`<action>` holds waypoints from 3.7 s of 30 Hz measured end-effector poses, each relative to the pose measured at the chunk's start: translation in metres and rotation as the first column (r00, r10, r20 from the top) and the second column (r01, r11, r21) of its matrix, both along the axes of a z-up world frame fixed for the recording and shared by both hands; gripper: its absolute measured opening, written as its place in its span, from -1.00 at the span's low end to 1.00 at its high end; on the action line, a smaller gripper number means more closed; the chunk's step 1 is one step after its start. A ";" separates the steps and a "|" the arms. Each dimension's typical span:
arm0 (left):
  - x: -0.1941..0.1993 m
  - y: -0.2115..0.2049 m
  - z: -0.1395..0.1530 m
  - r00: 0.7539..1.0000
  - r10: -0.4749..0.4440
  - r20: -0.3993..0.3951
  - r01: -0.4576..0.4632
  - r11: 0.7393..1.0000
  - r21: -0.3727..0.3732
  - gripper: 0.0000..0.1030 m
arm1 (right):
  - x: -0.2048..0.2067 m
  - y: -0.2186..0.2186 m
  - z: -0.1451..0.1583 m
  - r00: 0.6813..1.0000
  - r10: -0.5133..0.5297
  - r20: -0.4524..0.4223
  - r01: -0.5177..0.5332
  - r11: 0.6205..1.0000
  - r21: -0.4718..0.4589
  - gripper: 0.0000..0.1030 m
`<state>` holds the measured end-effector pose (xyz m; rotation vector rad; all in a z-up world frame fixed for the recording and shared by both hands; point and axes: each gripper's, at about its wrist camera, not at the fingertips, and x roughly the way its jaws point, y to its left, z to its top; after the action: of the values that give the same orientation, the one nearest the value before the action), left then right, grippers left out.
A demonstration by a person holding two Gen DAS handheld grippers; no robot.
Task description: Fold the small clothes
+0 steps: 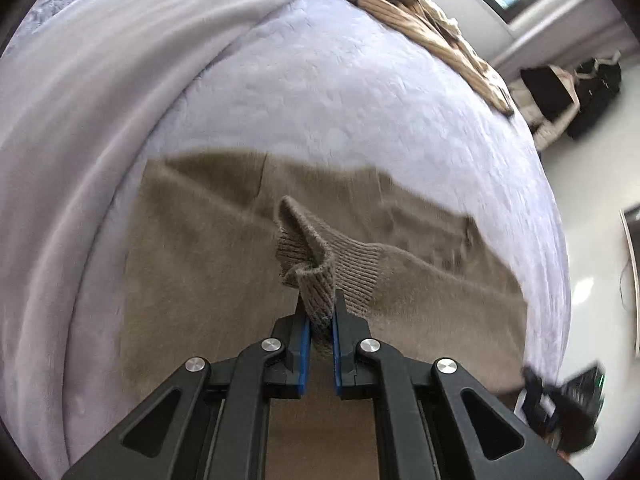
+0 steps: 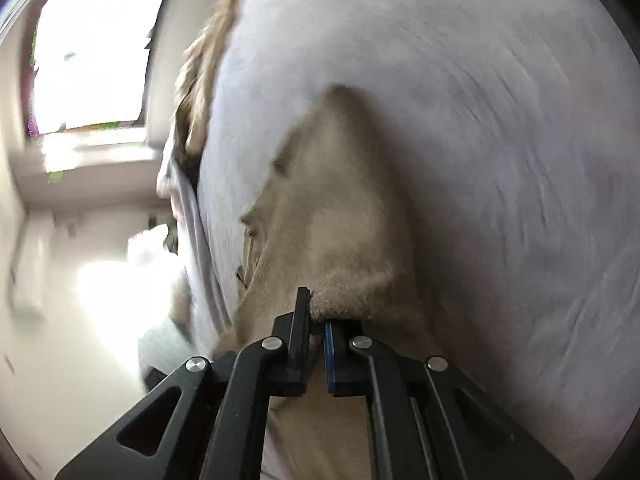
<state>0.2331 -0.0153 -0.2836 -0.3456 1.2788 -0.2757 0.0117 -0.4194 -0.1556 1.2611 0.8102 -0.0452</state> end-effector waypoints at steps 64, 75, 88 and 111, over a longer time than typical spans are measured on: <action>-0.012 0.086 -0.018 0.975 -0.088 -0.203 0.101 0.994 0.052 -0.47 | -0.016 0.012 -0.010 0.928 0.216 -0.304 -0.283 0.939 -0.197 -0.04; -0.029 0.088 -0.003 0.992 -0.072 -0.107 0.088 0.985 0.151 -0.59 | -0.010 0.025 0.001 0.916 0.230 -0.328 -0.312 0.923 -0.223 -0.04; -0.095 0.051 0.031 0.980 -0.135 -0.148 0.187 0.884 0.428 0.84 | -0.022 0.055 0.035 0.904 0.290 -0.316 -0.368 0.902 -0.225 0.26; -0.239 0.031 0.060 0.970 -0.022 -0.243 0.113 0.923 0.367 0.83 | -0.066 0.140 0.015 0.753 0.584 -0.304 -0.619 0.785 -0.023 0.82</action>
<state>-0.0060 0.0158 -0.2234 0.0005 1.5460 -0.0406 -0.0541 -0.2797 -0.1411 0.8316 1.4203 0.2536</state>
